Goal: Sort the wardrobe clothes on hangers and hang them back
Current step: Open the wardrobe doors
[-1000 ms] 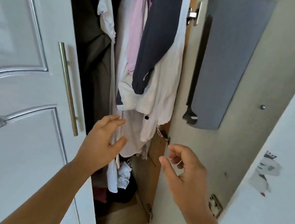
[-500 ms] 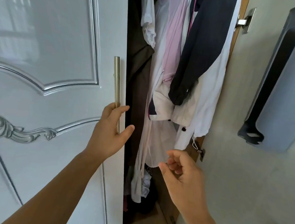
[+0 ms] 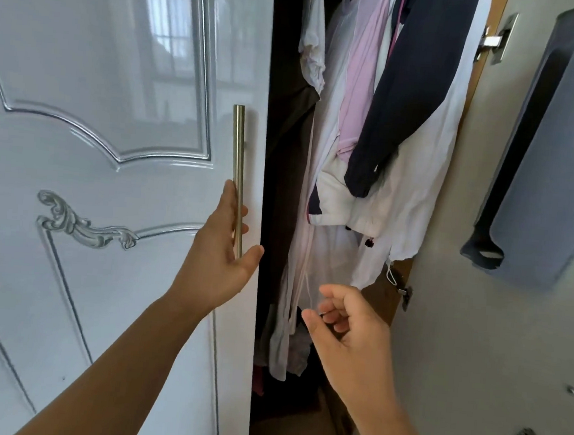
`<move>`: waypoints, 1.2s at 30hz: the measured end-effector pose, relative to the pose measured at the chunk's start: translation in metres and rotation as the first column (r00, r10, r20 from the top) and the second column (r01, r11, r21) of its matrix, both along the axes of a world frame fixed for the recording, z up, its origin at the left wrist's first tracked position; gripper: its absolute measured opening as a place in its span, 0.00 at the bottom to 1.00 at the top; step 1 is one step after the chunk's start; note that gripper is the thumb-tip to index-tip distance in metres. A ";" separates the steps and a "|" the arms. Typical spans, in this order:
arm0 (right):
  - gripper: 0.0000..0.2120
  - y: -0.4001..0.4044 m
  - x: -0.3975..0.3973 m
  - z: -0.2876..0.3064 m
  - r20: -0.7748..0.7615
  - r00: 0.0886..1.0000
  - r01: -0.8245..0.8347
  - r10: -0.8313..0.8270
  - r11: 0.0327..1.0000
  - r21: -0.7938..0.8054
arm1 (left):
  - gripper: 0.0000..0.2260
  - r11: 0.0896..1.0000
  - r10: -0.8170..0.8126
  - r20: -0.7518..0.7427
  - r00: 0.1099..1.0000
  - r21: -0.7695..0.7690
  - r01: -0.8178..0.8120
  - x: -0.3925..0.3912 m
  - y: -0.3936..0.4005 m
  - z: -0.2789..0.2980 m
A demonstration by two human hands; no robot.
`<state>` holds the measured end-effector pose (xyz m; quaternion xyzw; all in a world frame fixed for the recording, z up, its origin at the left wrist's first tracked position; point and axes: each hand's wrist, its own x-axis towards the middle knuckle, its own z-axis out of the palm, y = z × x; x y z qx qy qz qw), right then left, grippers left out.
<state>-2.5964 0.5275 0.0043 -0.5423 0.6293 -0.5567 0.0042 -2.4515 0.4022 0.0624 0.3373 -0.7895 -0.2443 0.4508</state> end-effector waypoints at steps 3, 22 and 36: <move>0.13 0.007 0.003 0.003 0.010 0.997 -0.076 0.076 0.997 0.015 | 0.41 1.000 0.027 -0.037 0.999 0.007 -0.027 0.014 0.027 -0.001; 0.19 0.035 0.133 0.006 -0.055 0.736 -0.667 0.674 0.737 0.108 | 0.42 0.823 0.568 -0.050 0.822 0.044 -0.566 0.178 0.187 0.004; 0.34 0.040 0.273 -0.007 -0.155 0.310 -0.872 0.938 0.345 0.347 | 0.33 0.803 0.587 -0.033 0.809 0.149 -0.577 0.305 0.188 0.008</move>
